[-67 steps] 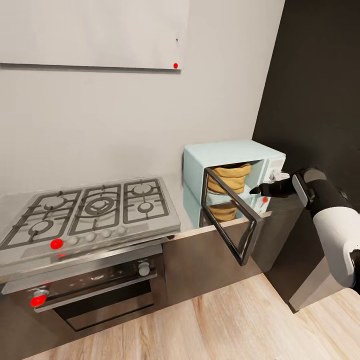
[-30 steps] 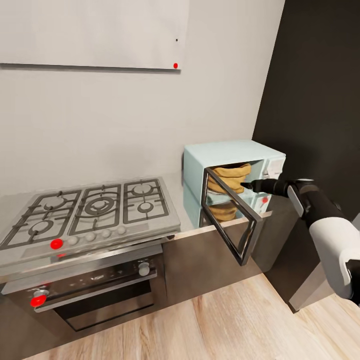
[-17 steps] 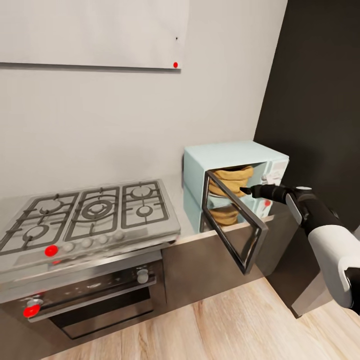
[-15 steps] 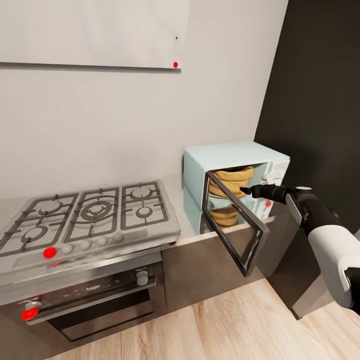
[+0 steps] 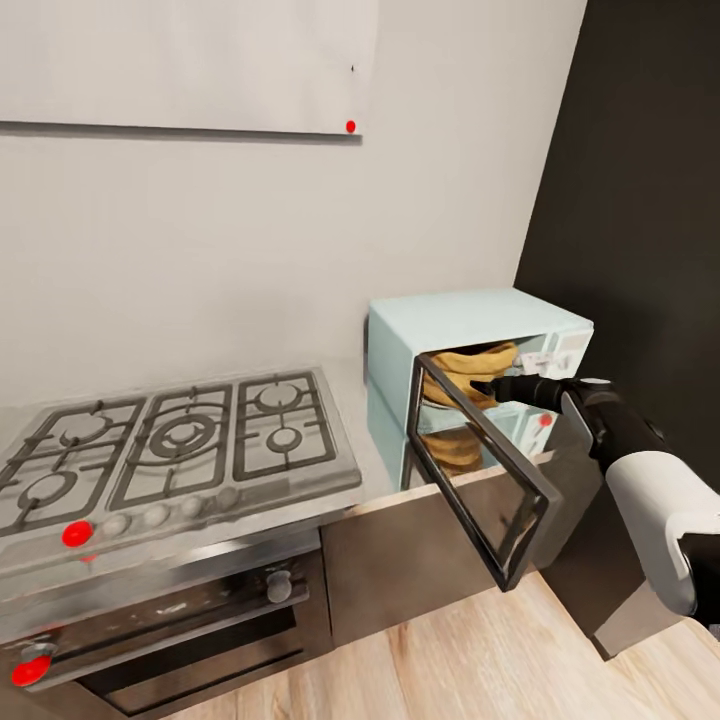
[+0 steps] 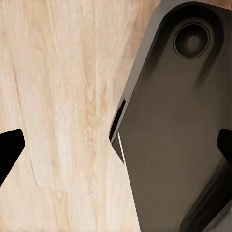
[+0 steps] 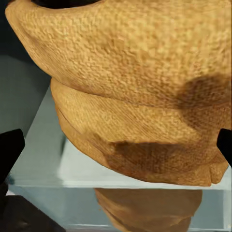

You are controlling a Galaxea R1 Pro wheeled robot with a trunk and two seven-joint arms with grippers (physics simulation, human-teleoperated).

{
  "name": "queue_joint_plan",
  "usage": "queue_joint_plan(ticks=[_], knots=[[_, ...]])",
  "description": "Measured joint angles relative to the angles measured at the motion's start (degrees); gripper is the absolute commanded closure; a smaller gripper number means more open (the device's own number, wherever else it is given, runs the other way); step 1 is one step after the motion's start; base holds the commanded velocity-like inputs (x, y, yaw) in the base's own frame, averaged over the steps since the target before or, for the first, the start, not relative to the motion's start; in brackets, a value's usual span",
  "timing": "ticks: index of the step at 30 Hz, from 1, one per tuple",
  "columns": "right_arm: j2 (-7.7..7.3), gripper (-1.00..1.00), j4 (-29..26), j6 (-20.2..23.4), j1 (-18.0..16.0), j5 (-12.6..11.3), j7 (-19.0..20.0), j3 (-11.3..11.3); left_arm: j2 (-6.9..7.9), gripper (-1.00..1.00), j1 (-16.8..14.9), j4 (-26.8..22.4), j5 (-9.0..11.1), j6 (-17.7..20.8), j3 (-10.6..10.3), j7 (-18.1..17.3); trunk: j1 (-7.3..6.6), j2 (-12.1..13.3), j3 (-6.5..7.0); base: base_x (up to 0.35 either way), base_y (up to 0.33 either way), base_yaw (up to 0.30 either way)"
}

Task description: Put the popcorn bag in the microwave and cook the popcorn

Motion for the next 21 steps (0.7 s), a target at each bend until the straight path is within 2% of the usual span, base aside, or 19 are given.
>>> queue_joint_plan(ticks=[21], knots=[[0.06, -1.0, 0.01, -0.05, 0.0, 0.19, -0.01, 0.0, 0.0, -1.0, 0.0, 0.0, 0.0, 0.0, 0.0, 0.0, 0.0, 0.0, 0.0, 0.145, 0.0, 0.0]])
